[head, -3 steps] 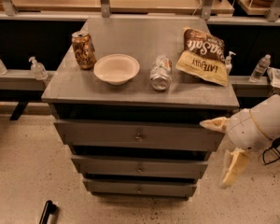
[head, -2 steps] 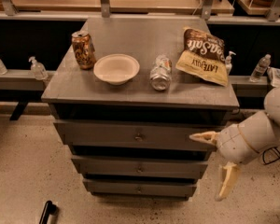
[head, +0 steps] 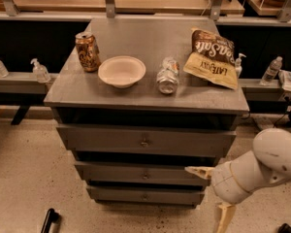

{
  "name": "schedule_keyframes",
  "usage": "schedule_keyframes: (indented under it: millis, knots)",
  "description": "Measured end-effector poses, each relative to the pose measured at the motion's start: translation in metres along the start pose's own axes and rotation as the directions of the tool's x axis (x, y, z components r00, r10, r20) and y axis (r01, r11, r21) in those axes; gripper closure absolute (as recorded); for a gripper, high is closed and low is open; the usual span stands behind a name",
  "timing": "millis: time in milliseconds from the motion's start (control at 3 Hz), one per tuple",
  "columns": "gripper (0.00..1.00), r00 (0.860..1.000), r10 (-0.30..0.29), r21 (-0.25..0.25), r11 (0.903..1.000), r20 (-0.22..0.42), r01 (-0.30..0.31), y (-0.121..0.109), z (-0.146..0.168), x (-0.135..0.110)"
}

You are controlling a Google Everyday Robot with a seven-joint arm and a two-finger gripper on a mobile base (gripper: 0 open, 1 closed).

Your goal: Open middle drawer

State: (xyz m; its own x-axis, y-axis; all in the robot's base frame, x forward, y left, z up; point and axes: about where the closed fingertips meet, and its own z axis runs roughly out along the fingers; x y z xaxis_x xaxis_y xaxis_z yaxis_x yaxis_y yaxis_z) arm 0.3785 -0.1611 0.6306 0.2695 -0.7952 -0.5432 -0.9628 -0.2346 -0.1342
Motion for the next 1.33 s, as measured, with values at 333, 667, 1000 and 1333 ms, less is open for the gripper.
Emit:
schedule_keyframes:
  millis: [333,667,1000,1333]
  knots:
    - [0.0,0.999,0.009,0.041,0.9991,-0.04,-0.007,0.004,0.021,0.006]
    - [0.0,0.999,0.01,0.034,0.9994,-0.045,-0.008,0.001,0.024,0.007]
    - [0.0,0.998,0.004,0.039,0.9992,-0.062,-0.001,-0.003,0.055,0.019]
    - [0.0,0.993,0.036,0.118,0.9928,-0.108,-0.024,-0.013,0.084,0.046]
